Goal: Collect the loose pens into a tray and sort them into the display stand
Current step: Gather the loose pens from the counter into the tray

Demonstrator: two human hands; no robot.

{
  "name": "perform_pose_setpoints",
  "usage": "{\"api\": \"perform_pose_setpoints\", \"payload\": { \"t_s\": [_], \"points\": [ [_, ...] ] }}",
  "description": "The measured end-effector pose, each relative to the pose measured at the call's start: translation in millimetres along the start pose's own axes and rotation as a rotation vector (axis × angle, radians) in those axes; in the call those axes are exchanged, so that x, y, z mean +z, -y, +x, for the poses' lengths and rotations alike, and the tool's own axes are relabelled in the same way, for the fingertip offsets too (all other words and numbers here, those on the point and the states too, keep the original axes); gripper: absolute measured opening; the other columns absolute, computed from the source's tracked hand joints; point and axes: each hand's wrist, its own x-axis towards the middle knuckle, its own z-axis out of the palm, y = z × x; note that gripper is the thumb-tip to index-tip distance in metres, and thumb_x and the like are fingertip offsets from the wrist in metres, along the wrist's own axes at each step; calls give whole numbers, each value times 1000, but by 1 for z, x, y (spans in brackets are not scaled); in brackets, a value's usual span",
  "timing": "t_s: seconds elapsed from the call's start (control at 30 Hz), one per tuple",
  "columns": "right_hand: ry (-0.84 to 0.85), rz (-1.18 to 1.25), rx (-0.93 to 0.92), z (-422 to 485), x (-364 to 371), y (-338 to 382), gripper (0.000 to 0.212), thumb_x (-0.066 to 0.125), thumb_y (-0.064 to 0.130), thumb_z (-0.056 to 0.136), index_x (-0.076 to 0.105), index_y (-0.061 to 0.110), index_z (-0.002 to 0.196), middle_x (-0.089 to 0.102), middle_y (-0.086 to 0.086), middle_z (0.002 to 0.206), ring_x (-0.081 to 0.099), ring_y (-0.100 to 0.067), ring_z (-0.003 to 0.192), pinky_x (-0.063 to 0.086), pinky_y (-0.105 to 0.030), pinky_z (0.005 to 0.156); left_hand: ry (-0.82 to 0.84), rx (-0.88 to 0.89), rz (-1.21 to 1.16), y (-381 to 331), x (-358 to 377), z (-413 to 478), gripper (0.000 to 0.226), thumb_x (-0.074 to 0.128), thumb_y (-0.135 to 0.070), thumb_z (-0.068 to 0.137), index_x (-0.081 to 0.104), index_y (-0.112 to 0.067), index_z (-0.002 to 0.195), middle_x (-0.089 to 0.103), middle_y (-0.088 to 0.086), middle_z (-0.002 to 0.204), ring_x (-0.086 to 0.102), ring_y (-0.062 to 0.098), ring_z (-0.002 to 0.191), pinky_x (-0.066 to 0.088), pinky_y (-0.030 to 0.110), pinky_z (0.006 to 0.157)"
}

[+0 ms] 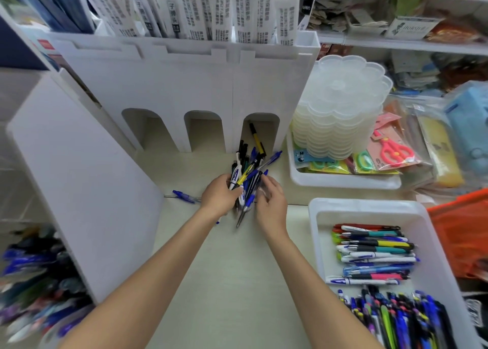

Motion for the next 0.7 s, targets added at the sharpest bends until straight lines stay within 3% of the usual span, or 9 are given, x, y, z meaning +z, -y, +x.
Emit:
{"api": "perform_pose_setpoints", "payload": {
  "t_s": [0.13,0.27,0.33,0.43,0.53,0.7],
  "points": [
    [34,95,43,2,-4,0,39,63,3,91,62,11,129,59,-1,121,62,-12,111,46,-13,92,54,38,74,-5,0,-2,20,62,-32,95,66,-17,107,71,4,101,65,24,92,53,39,83],
    [86,118,42,-2,-10,2,40,56,-2,92,65,19,124,70,5,102,65,-5,91,50,-12,79,107,61,129,-3,3,-5,42,70,-47,85,62,-22,119,68,0,109,65,21,97,55,40,86],
    [95,163,88,-1,-13,1,45,46,-8,93,63,20,124,71,0,104,67,-8,88,52,-15,78,92,56,191,1,7,-7,60,75,-54,76,57,-24,125,62,3,117,61,23,105,53,41,91],
    [131,168,157,3,-22,0,49,34,-10,97,53,11,137,68,-10,114,66,-18,99,53,-22,88,11,22,262,0,17,-11,78,77,-57,73,47,-19,135,50,7,127,49,26,119,47,39,96],
    [192,20,59,-3,-34,6,53,34,-8,98,48,15,143,59,-3,132,55,-12,121,43,-19,99,-86,19,330,-7,25,-15,83,73,-60,77,41,-15,138,44,10,131,44,28,122,45,39,93],
    [194,-121,-33,-11,-51,4,47,43,2,99,48,20,142,54,3,139,49,-8,128,36,-19,105,-174,25,456,-15,28,-15,58,66,-40,85,46,-5,126,51,15,125,49,31,116,45,37,87]
  ]
}}
